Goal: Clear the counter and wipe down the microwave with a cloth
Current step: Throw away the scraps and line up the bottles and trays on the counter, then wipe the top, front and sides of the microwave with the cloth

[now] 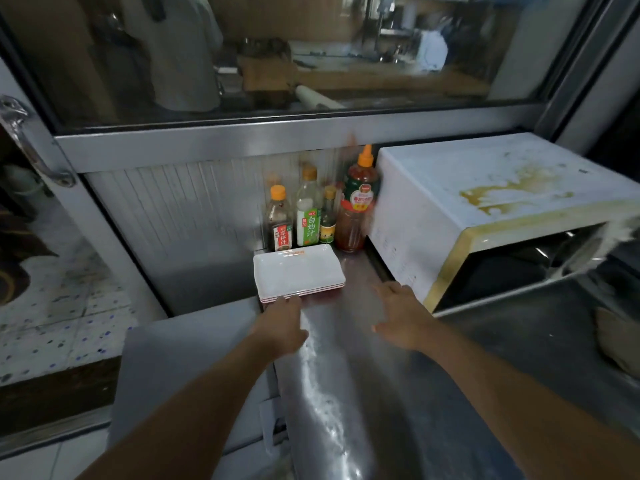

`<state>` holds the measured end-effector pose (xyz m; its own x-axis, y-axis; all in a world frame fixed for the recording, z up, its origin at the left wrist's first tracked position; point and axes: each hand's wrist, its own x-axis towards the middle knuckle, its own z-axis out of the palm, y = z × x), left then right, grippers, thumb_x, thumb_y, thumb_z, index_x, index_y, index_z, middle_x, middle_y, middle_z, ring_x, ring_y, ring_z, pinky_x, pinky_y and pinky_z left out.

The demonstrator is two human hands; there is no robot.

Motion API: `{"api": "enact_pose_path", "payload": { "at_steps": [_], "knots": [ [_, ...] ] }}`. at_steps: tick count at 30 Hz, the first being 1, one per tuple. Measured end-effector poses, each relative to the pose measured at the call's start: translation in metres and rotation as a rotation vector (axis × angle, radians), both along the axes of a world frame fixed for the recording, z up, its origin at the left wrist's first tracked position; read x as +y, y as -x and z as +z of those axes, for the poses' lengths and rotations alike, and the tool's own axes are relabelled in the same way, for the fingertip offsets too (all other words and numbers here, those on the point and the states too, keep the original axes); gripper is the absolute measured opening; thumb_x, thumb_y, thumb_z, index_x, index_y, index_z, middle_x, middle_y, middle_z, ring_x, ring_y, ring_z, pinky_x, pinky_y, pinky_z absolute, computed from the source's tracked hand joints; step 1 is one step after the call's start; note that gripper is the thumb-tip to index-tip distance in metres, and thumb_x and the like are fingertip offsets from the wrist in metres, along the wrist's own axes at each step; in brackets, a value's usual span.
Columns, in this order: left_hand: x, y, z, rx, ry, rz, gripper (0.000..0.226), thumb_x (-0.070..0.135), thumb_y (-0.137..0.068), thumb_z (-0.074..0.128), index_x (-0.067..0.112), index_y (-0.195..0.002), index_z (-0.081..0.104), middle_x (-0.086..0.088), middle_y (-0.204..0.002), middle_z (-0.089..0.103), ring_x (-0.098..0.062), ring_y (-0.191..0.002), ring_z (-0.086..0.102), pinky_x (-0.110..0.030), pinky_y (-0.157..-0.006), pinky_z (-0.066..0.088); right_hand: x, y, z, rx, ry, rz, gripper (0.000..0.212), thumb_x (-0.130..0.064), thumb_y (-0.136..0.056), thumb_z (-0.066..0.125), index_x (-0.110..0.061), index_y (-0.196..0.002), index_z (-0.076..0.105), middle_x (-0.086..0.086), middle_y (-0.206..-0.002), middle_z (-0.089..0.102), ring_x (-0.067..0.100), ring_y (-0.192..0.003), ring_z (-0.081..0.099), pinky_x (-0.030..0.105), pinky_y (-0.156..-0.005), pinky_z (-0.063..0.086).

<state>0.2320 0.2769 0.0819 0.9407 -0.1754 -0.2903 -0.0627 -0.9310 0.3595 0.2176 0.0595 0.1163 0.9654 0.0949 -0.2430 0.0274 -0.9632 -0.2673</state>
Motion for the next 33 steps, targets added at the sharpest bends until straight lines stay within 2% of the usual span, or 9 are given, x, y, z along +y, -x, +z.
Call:
{"api": "enact_pose_path", "payload": {
  "at_steps": [9, 12, 20, 25, 29, 33],
  "knots": [
    [-0.070, 0.028, 0.027, -0.102, -0.031, -0.163, 0.063, 0.036, -0.081, 0.064, 0.017, -0.136, 0.040, -0.007, -0.138, 0.046, -0.026, -0.128, 0.043, -0.041, -0.105, 0.038, -0.060, 0.054, 0.019, -0.043, -0.075, -0.075, 0.069, -0.024, -0.085, 0.063, -0.012, -0.144, 0.028, 0.008, -0.146, 0.028, 0.027, -0.134, 0.026, 0.035, -0.106, 0.035],
    [-0.103, 0.040, 0.034, -0.103, -0.055, -0.175, 0.062, 0.035, -0.084, 0.063, 0.011, -0.137, 0.041, -0.009, -0.139, 0.045, -0.026, -0.130, 0.042, -0.037, -0.107, 0.037, -0.089, 0.072, 0.021, -0.056, -0.108, -0.090, 0.069, -0.024, -0.087, 0.061, -0.011, -0.145, 0.026, 0.008, -0.149, 0.025, 0.027, -0.135, 0.023, 0.033, -0.109, 0.027],
    [-0.221, 0.107, 0.034, -0.042, -0.013, -0.191, 0.059, 0.032, -0.088, 0.061, 0.015, -0.138, 0.034, -0.010, -0.131, 0.046, -0.026, -0.121, 0.048, -0.035, -0.098, 0.043, -0.203, 0.133, 0.017, -0.047, -0.096, -0.130, 0.077, -0.032, -0.088, 0.062, -0.012, -0.148, 0.020, 0.010, -0.154, 0.018, 0.025, -0.143, 0.013, 0.031, -0.116, 0.018],
    [-0.301, 0.149, 0.035, -0.026, 0.015, -0.233, 0.062, 0.029, -0.088, 0.061, 0.014, -0.141, 0.033, -0.010, -0.141, 0.040, -0.024, -0.127, 0.044, -0.031, -0.101, 0.040, -0.283, 0.178, 0.016, -0.027, -0.095, -0.151, 0.078, -0.034, -0.088, 0.062, -0.013, -0.149, 0.018, 0.008, -0.155, 0.016, 0.027, -0.144, 0.012, 0.034, -0.116, 0.020],
    [-0.358, 0.170, 0.037, -0.021, 0.003, -0.251, 0.064, 0.028, -0.088, 0.060, 0.014, -0.143, 0.031, -0.012, -0.141, 0.040, -0.026, -0.126, 0.046, -0.033, -0.101, 0.042, -0.338, 0.205, 0.015, -0.019, -0.114, -0.196, 0.077, -0.032, -0.087, 0.063, -0.012, -0.148, 0.020, 0.009, -0.153, 0.022, 0.026, -0.140, 0.023, 0.032, -0.113, 0.025],
    [-0.399, 0.178, 0.035, -0.017, 0.007, -0.296, 0.064, 0.028, -0.088, 0.059, 0.011, -0.144, 0.031, -0.011, -0.146, 0.036, -0.025, -0.132, 0.040, -0.030, -0.106, 0.036, -0.382, 0.218, 0.013, -0.020, -0.141, -0.252, 0.072, -0.029, -0.087, 0.063, -0.014, -0.146, 0.024, 0.009, -0.150, 0.030, 0.026, -0.137, 0.030, 0.031, -0.111, 0.028]
  ]
}}
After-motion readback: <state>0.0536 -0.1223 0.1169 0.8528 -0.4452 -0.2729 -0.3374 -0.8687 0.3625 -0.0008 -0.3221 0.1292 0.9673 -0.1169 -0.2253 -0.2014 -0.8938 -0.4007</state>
